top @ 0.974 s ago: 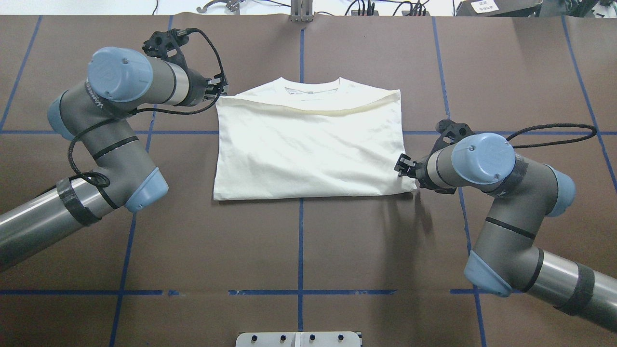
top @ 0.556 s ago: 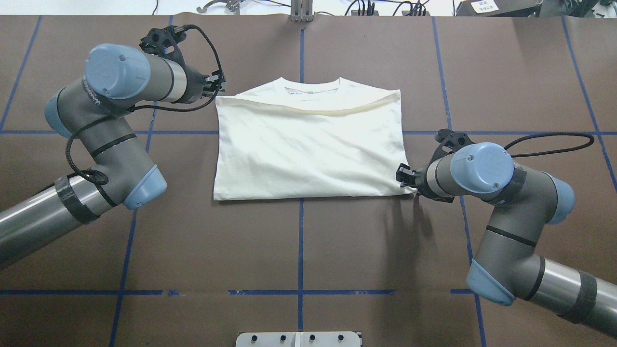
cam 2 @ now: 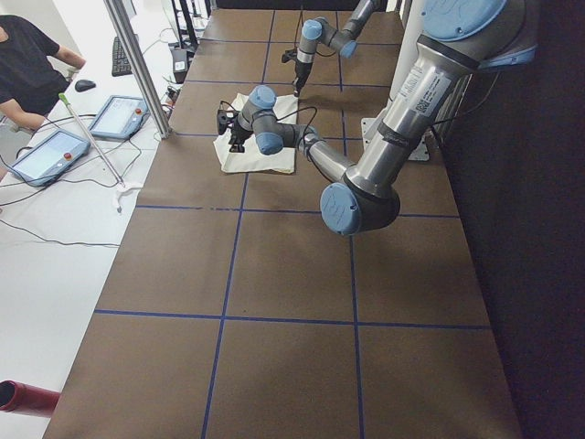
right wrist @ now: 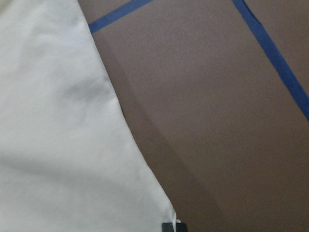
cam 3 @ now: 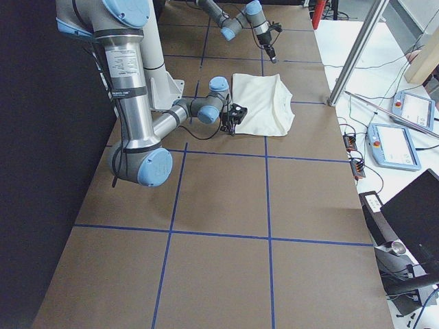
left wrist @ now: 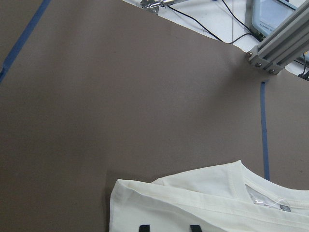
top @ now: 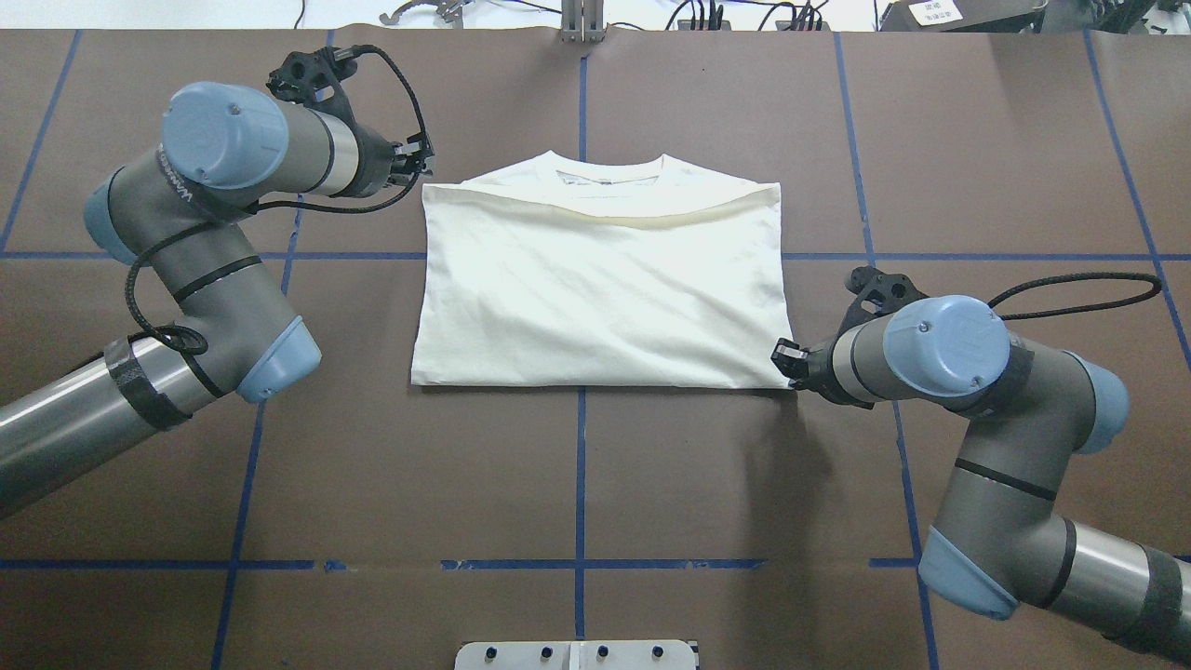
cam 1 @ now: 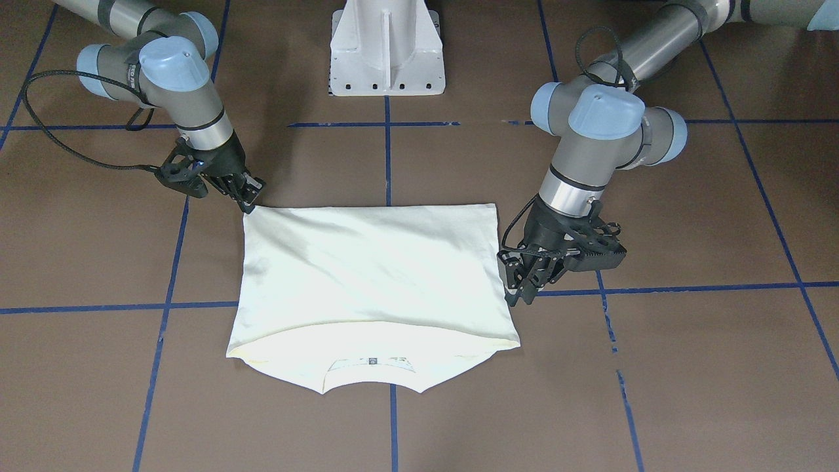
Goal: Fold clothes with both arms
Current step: 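Drag the folded shirt corner toward the robot with the right gripper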
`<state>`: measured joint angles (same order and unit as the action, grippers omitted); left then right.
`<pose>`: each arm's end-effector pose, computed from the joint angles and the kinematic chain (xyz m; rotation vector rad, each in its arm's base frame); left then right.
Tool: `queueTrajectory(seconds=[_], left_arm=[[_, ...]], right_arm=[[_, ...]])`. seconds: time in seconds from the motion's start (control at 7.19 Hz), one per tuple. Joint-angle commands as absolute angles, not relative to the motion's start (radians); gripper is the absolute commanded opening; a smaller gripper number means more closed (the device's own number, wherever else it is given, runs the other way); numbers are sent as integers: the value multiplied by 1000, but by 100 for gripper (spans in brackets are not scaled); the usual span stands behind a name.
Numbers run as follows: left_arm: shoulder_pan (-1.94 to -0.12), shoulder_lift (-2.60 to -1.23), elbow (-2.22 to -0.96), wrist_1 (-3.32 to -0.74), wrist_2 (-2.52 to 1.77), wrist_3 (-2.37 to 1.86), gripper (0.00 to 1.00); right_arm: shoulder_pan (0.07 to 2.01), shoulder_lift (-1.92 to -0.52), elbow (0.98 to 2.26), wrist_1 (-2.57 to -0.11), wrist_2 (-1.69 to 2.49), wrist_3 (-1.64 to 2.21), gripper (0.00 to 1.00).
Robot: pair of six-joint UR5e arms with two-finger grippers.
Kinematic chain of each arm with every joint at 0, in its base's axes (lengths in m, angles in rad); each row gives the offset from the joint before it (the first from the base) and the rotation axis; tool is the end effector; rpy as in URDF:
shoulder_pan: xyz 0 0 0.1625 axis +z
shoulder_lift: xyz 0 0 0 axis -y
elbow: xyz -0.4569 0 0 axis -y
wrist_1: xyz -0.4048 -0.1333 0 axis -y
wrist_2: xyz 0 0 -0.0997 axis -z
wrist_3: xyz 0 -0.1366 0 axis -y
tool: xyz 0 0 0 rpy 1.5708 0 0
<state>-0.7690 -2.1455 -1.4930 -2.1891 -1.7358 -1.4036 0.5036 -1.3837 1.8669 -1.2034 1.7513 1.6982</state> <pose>0.4756 -0.6145 0.3228 0.3737 1.0691 -0.4449 -0.4820 -0.3897 0.4370 -0.0080 -0.8751 0.5141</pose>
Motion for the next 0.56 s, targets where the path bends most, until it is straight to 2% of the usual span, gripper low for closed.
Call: queueTrajectory(seconds=[0.0, 0.28, 0.42], left_arm=[[-770, -2149, -1511, -2192, -1744, -1404, 38], [-770, -2141, -1543, -2195, -1752, -1399, 38], [-767, -2143, -1551, -2195, -1808, -1402, 38]], right_arm=[[369, -1496, 2064, -1206, 1755, 1759, 0], [113, -1605, 2245, -1216, 1766, 1885, 0], [30, -1600, 2258, -1213, 1756, 1926, 0]])
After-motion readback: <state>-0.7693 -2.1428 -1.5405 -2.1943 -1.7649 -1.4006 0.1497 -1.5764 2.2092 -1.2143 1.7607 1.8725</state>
